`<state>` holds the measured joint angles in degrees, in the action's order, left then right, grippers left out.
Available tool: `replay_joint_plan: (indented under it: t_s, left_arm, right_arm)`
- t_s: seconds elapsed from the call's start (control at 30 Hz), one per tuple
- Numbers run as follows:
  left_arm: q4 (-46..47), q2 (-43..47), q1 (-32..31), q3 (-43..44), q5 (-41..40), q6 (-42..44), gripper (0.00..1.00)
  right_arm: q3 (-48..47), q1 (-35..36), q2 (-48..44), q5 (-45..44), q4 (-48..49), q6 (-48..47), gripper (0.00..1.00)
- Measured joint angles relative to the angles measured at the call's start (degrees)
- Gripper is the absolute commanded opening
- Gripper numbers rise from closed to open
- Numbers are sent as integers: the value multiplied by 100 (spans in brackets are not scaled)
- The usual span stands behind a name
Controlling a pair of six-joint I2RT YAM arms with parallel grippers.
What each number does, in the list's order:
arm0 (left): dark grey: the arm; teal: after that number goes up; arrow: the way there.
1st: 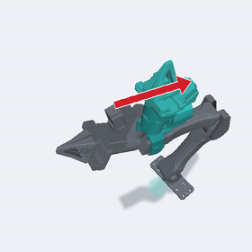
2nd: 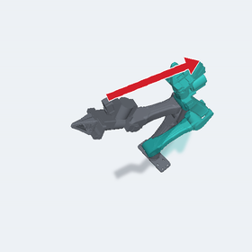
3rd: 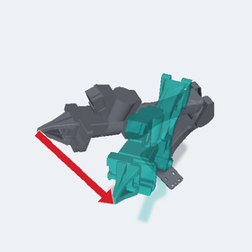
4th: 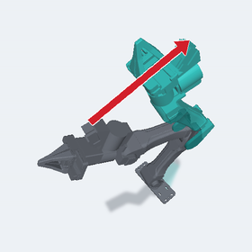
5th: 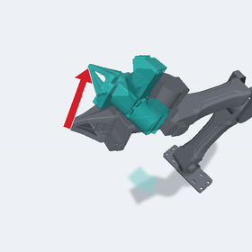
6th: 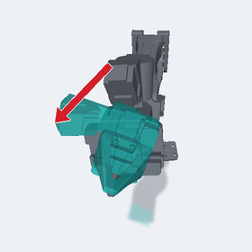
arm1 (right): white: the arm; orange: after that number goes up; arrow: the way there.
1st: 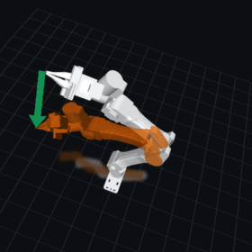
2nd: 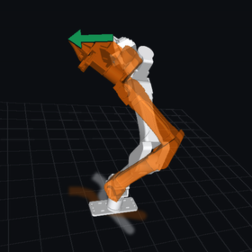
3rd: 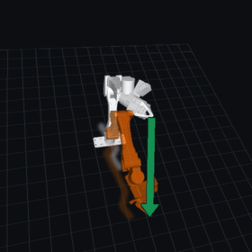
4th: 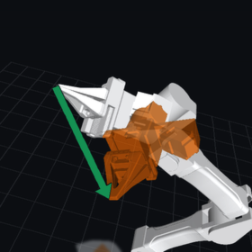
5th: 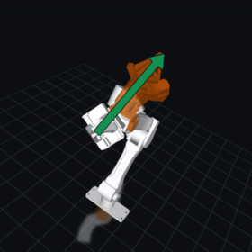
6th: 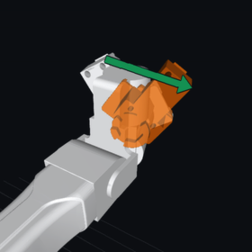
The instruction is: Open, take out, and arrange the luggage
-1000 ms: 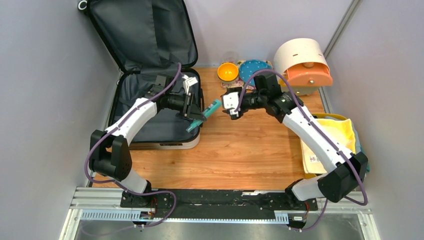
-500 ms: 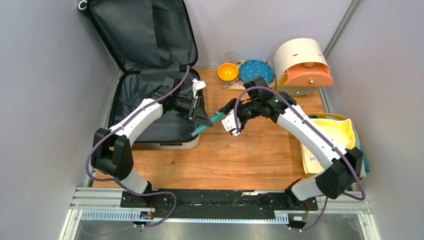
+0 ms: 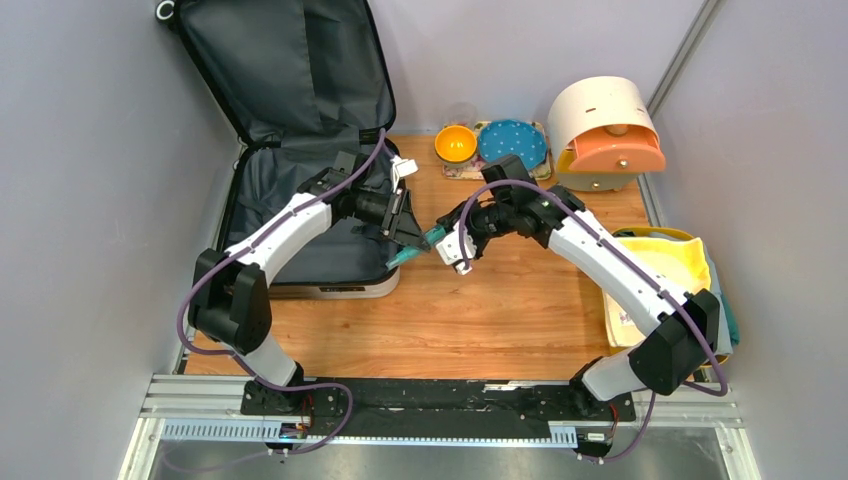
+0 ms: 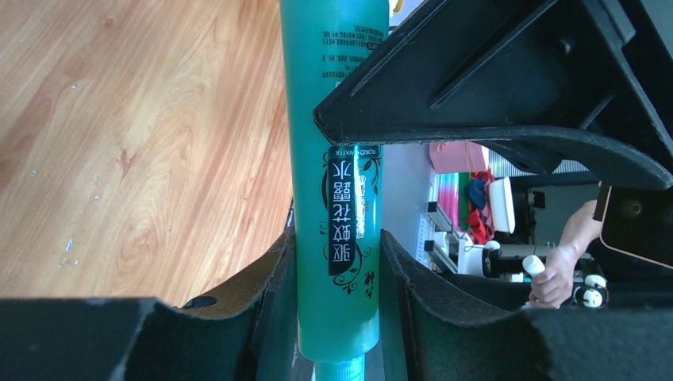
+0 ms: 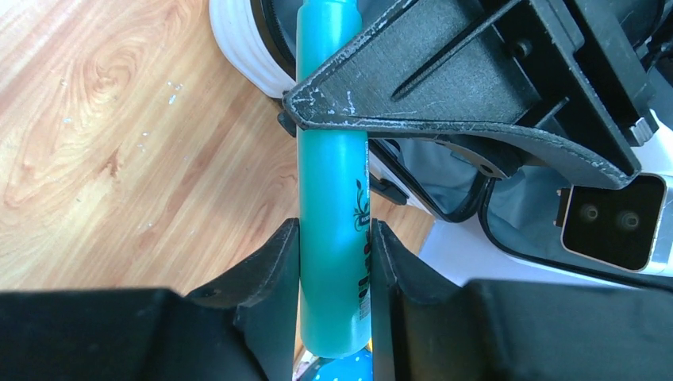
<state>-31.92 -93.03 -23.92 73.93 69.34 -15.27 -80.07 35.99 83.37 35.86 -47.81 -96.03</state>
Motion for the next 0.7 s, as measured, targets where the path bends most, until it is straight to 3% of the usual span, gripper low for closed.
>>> replay_joint_plan:
  t_s: [0.03,0.07,0.2,0.27,0.3,0.57,0.7]
  left_arm:
    - [0,-7,11,7,4,-2,41]
    - [0,-9,20,17,2,7,46]
    - [90,-9,107,55,-26,20,69]
    - [197,-9,208,61,-35,-13,71]
    - [284,-7,319,63,-44,-90,78]
    - [1825,57,1950,85,-402,-988,81]
    - [2352,149,2015,-2,-450,-1311,82]
  right_arm:
    - [4,0,0,-50,22,31,2]
    - [11,7,0,-101,55,79,0]
    - [55,-48,-52,-271,192,299,0]
    - [103,-232,-133,-407,232,396,0]
    - [142,-361,-199,-470,249,424,0]
    - [70,-2225,-605,-909,129,560,0]
    - [-651,-3418,-247,-1130,61,610,0]
